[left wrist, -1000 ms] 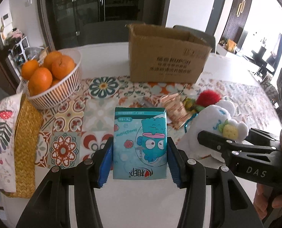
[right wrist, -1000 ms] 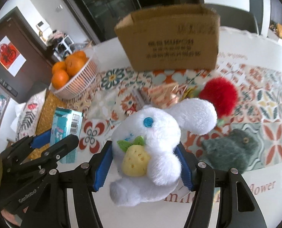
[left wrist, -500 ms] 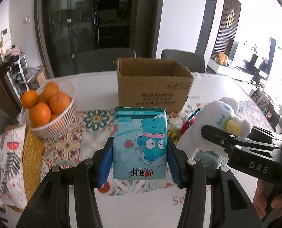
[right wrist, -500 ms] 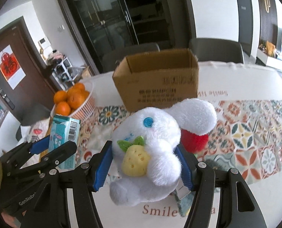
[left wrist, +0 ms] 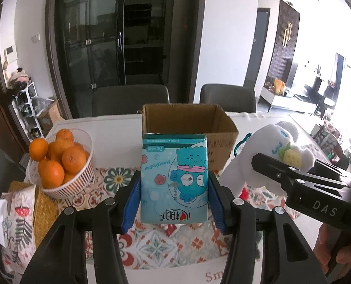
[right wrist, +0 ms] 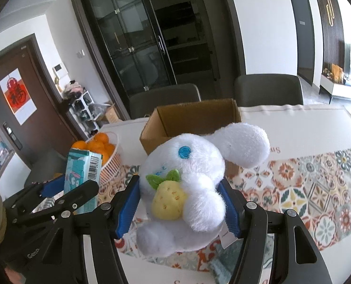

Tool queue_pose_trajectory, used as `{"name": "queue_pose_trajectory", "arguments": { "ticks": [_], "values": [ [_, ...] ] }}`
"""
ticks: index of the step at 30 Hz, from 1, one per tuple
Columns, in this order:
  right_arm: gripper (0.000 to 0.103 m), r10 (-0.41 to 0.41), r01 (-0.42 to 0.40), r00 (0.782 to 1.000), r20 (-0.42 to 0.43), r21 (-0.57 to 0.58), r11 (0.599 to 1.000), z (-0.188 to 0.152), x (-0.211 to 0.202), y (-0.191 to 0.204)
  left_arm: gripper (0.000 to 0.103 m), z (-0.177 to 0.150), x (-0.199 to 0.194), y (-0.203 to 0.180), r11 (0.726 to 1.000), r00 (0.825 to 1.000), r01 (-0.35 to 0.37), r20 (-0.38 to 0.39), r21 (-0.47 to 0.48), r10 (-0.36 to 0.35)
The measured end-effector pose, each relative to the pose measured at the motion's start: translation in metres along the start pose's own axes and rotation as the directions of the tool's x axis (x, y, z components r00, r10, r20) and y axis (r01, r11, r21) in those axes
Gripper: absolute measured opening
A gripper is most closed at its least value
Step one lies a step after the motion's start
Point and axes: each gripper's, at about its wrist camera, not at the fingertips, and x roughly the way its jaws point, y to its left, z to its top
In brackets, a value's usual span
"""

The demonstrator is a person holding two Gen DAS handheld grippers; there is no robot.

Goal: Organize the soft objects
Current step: 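Carry the tissue pack with the left tool while the right tool carries the bunny over the box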

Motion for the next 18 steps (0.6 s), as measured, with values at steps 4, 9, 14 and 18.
{"name": "queue_pose_trajectory", "arguments": {
  "ticks": [4, 9, 14, 18],
  "values": [
    [0.064, 0.012, -0.012, 1.000, 0.020, -0.007, 1.000, 0.015, 0.000, -0.006, 0.052, 0.017, 0.003, -0.006, 1.000, 1.000, -0.015, 0.016, -0.007, 0.015],
    [0.064, 0.035, -0.035, 0.999, 0.026, 0.007, 0.999, 0.034, 0.006, -0.017, 0.052, 0.035, 0.009, -0.012, 1.000, 0.999, -0.024, 0.030, -0.016, 0.024],
    [0.064, 0.027, -0.028, 0.999, 0.019, 0.019, 0.999, 0.050, 0.017, -0.025, 0.052, 0.052, 0.020, -0.013, 1.000, 0.999, -0.020, 0.028, -0.015, 0.021],
    [0.064, 0.012, -0.012, 1.000, 0.015, 0.031, 0.999, 0.065, 0.028, -0.029, 0.052, 0.066, 0.031, -0.013, 1.000, 1.000, -0.008, 0.019, -0.008, 0.008]
  ]
}}
